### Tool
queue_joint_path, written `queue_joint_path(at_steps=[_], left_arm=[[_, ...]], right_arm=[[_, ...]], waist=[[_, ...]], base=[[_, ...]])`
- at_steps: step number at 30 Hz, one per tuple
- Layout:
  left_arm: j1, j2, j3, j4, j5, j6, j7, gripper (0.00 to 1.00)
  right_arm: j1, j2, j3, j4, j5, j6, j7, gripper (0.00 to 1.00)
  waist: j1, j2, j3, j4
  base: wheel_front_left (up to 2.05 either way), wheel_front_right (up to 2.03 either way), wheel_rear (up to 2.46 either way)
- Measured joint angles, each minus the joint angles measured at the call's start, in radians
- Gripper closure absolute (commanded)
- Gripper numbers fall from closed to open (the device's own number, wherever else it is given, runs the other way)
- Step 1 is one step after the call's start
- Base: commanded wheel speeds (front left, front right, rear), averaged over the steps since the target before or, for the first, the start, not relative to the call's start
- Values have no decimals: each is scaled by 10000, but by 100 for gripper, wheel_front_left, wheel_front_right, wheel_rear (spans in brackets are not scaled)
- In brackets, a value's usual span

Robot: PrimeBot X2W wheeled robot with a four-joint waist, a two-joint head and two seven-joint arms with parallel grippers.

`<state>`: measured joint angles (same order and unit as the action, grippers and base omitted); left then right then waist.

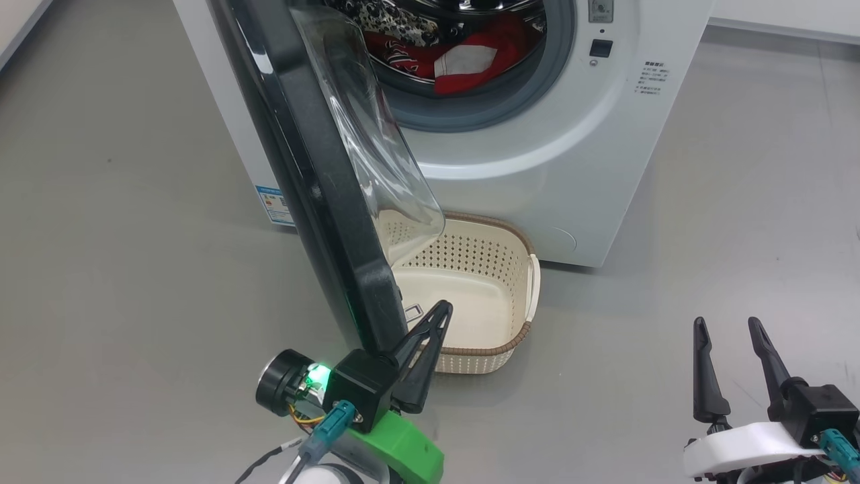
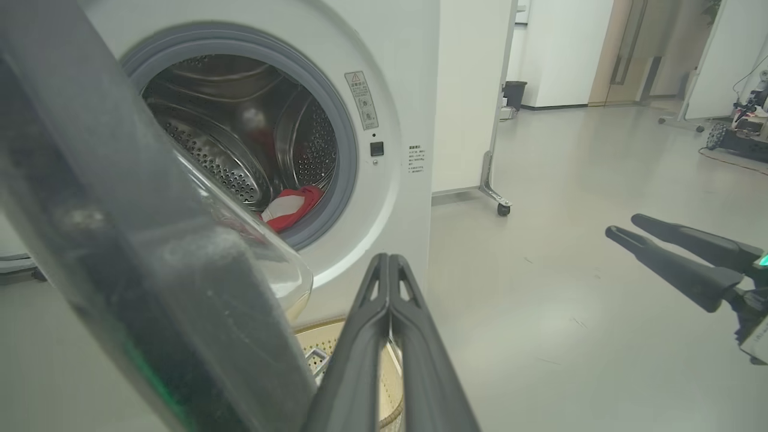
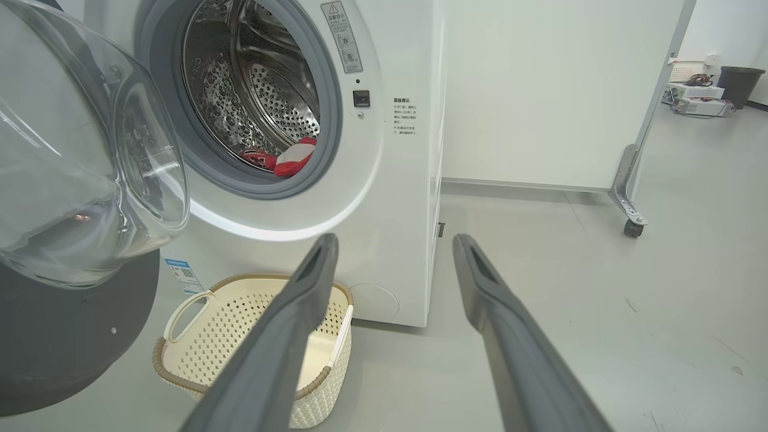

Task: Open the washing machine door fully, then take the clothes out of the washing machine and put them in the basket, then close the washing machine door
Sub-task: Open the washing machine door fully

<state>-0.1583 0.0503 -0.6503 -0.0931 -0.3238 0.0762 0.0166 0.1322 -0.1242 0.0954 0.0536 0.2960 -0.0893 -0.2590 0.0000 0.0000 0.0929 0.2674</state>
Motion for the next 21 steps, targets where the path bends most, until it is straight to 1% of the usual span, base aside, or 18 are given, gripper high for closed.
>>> queue_joint_path(at_steps=[5, 21], left_arm=[[0, -2, 234, 270, -4, 173, -2, 100], [-1, -8, 397, 621, -153, 328, -105, 100]], right_arm=[[-4, 12, -33, 2, -2, 81, 0, 0], [-9, 48, -176, 19, -73, 178, 0, 0]], waist=[[0, 0, 64, -31], [0, 0, 182, 35]], base=[[0, 0, 0], [0, 0, 0]])
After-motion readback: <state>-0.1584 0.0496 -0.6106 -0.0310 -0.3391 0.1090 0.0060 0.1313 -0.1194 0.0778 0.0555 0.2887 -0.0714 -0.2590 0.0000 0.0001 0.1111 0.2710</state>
